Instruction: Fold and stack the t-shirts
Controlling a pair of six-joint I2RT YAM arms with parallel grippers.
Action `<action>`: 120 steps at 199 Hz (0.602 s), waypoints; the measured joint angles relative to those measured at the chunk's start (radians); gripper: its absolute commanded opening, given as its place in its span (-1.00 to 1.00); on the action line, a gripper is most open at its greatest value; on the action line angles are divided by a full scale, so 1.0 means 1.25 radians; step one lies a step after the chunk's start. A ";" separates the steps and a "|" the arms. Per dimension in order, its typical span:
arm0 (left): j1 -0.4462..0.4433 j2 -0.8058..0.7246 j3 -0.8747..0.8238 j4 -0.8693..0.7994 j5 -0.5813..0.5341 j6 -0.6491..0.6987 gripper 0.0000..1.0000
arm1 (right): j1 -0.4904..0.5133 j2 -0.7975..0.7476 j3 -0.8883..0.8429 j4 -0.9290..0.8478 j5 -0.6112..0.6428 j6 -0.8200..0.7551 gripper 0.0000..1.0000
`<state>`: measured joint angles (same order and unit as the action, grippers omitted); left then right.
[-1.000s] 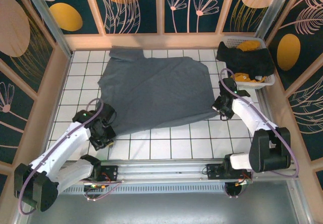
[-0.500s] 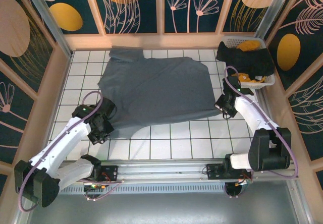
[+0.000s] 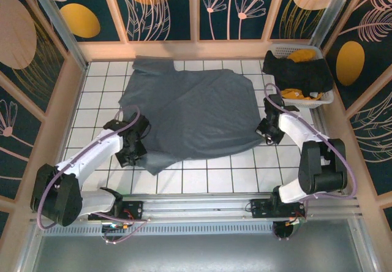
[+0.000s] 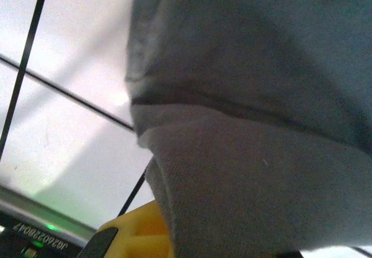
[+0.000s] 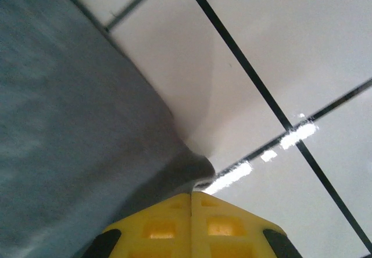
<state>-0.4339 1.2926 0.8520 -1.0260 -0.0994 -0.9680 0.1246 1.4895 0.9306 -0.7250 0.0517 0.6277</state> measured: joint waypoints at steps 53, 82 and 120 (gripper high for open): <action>0.049 0.082 0.114 0.028 -0.056 0.054 -1.00 | 0.000 0.067 0.101 0.003 0.001 0.009 -1.00; 0.093 0.118 0.160 0.049 -0.083 0.082 -1.00 | 0.000 0.121 0.157 0.006 0.005 0.013 -1.00; 0.113 0.190 0.225 0.072 -0.121 0.114 -1.00 | 0.000 0.182 0.239 0.008 0.019 0.023 -1.00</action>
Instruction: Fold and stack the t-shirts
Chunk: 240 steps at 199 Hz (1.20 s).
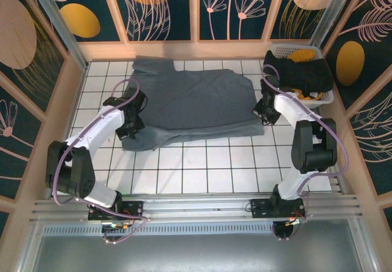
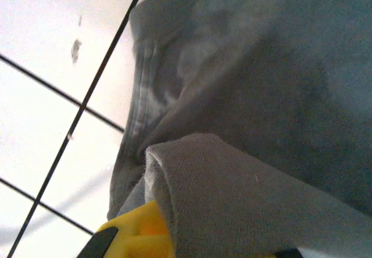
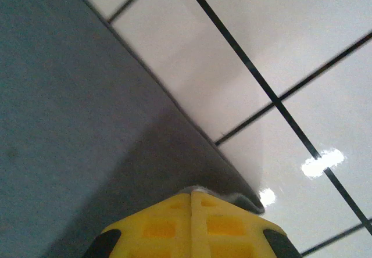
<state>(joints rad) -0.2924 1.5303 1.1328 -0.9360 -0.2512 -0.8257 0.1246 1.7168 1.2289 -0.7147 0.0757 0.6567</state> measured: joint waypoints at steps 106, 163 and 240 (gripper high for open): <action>0.031 0.127 0.076 0.074 -0.100 0.078 -1.00 | 0.002 0.158 0.129 0.006 0.027 -0.001 -1.00; 0.031 0.211 0.146 0.118 -0.148 0.129 -0.99 | 0.002 0.208 0.187 0.009 0.035 -0.003 -1.00; 0.032 0.258 0.171 0.159 -0.228 0.217 0.42 | 0.002 0.226 0.230 -0.001 0.039 -0.048 -0.07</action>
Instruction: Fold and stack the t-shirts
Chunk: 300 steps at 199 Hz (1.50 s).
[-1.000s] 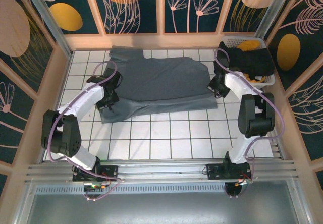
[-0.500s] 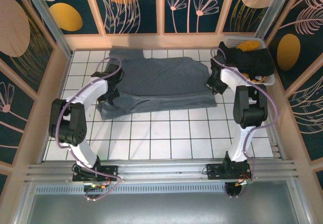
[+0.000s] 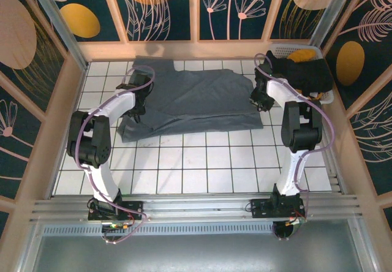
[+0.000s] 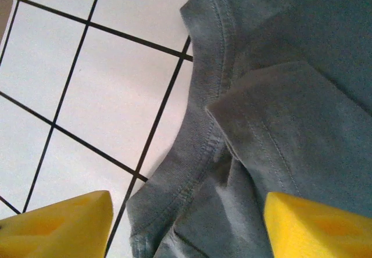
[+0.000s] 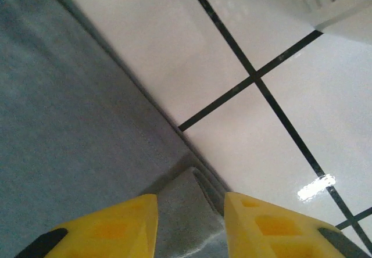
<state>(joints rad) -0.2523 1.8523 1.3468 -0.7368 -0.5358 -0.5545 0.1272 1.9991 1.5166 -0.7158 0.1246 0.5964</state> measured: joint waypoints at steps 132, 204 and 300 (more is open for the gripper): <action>0.181 -0.302 -0.423 0.098 0.363 -0.314 0.21 | -0.150 -0.427 -0.629 0.335 -0.298 0.075 -0.12; 0.181 -0.238 -0.441 0.198 0.394 -0.337 -0.15 | -0.150 -0.339 -0.619 0.443 -0.357 0.137 -0.33; 0.211 -0.204 -0.380 0.221 0.331 -0.280 -1.00 | -0.125 -0.234 -0.502 0.417 -0.301 0.136 -1.00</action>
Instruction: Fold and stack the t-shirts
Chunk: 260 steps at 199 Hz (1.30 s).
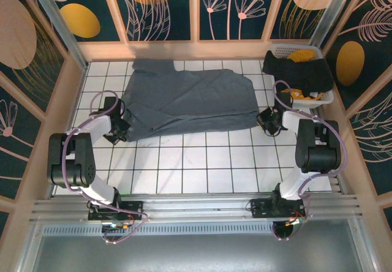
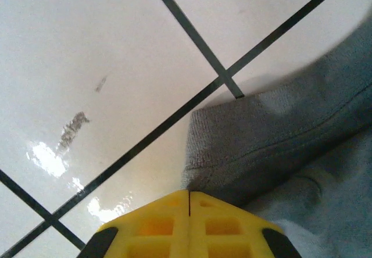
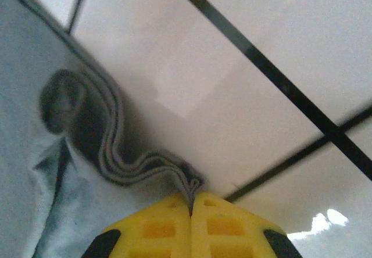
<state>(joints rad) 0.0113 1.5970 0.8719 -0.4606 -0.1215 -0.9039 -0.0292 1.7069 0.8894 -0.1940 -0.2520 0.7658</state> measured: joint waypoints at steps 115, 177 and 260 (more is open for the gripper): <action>0.013 0.004 0.043 -0.074 -0.053 0.050 -1.00 | 0.019 -0.148 -0.004 -0.219 0.146 -0.022 -1.00; 0.013 0.043 0.022 -0.089 -0.029 0.052 -1.00 | 0.019 -0.168 -0.095 -0.263 0.168 -0.028 -1.00; 0.015 0.001 0.062 -0.119 -0.049 0.067 -0.09 | 0.019 -0.171 -0.084 -0.291 0.208 -0.061 -0.12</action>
<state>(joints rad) 0.0303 1.5982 0.9493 -0.6098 -0.1833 -0.8196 -0.0051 1.4933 0.7849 -0.5579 0.0074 0.6891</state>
